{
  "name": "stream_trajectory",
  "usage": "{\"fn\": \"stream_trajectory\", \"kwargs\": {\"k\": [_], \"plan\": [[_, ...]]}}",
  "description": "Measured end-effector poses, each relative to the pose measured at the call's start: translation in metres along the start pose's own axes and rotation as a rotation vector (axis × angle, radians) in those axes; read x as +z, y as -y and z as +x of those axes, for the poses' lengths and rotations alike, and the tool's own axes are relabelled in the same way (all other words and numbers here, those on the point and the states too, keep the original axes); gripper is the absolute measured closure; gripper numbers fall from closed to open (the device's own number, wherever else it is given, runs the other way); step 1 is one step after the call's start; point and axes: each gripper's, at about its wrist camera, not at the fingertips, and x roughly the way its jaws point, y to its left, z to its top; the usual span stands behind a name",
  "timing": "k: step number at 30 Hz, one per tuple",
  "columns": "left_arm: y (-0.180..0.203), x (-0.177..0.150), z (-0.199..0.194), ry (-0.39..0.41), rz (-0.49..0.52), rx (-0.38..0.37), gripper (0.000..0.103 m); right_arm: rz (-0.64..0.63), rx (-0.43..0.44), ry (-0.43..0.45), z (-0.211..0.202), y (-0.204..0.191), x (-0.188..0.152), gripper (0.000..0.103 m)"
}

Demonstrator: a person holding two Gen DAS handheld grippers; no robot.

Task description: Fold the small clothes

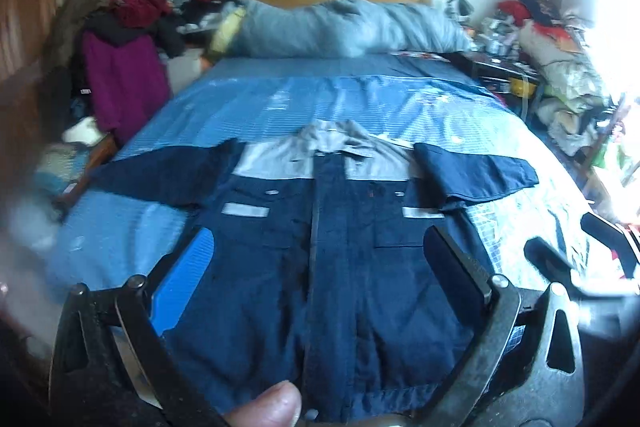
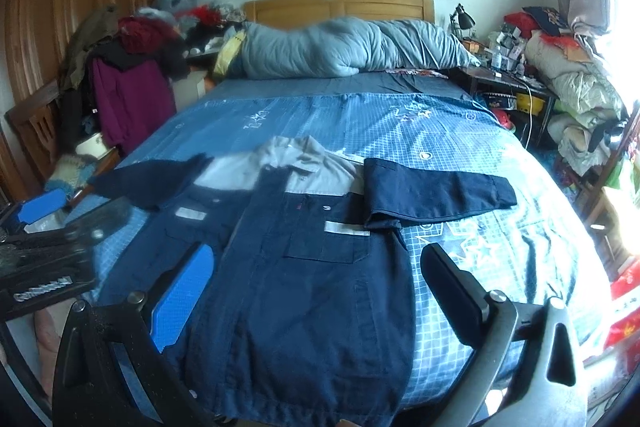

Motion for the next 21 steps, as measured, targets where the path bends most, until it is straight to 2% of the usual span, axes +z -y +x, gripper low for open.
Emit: {"fn": "stream_trajectory", "kwargs": {"k": [1, 4, 6, 8, 10, 11, 12, 13, 14, 17, 18, 20, 21], "plan": [[0.000, -0.003, 0.010, -0.001, 0.008, -0.012, 0.000, 0.010, -0.021, -0.014, 0.016, 0.015, -0.002, 0.000], [0.001, -0.015, 0.060, -0.073, 0.011, -0.017, 0.000, 0.078, -0.121, -0.115, 0.078, 0.082, -0.016, 0.000], [-0.002, -0.022, 0.088, -0.123, -0.014, -0.004, 0.000, 0.108, -0.239, -0.196, 0.118, 0.136, -0.030, 0.000], [-0.004, -0.028, 0.113, -0.147, -0.027, 0.007, 0.000, 0.063, -0.391, -0.249, 0.154, 0.186, -0.044, 0.000], [0.000, -0.037, 0.145, -0.167, 0.008, 0.039, 0.000, -0.010, -0.497, -0.332, 0.186, 0.216, -0.061, 0.000], [0.003, -0.042, 0.159, -0.183, 0.031, 0.058, 0.000, -0.040, -0.518, -0.378, 0.202, 0.229, -0.073, 0.000], [0.004, -0.045, 0.172, -0.204, 0.040, 0.066, 0.000, -0.059, -0.520, -0.429, 0.216, 0.238, -0.086, 0.000], [0.004, -0.049, 0.189, -0.244, 0.037, 0.065, 0.000, -0.044, -0.475, -0.453, 0.225, 0.246, -0.098, 0.000], [0.002, -0.052, 0.199, -0.270, 0.032, 0.065, 0.000, 0.023, -0.423, -0.365, 0.215, 0.255, -0.103, 0.000], [-0.001, -0.057, 0.213, -0.301, 0.009, 0.064, 0.000, 0.228, -0.260, -0.333, 0.203, 0.289, -0.119, 0.000], [-0.002, -0.058, 0.213, -0.303, 0.000, 0.050, 0.000, 0.216, -0.240, -0.326, 0.198, 0.290, -0.120, 0.000], [-0.003, -0.061, 0.214, -0.314, -0.002, 0.031, 0.000, 0.166, -0.219, -0.371, 0.193, 0.287, -0.114, 0.000], [-0.003, -0.064, 0.215, -0.324, 0.000, 0.026, 0.000, 0.172, -0.211, -0.365, 0.189, 0.288, -0.109, 0.004]]}}
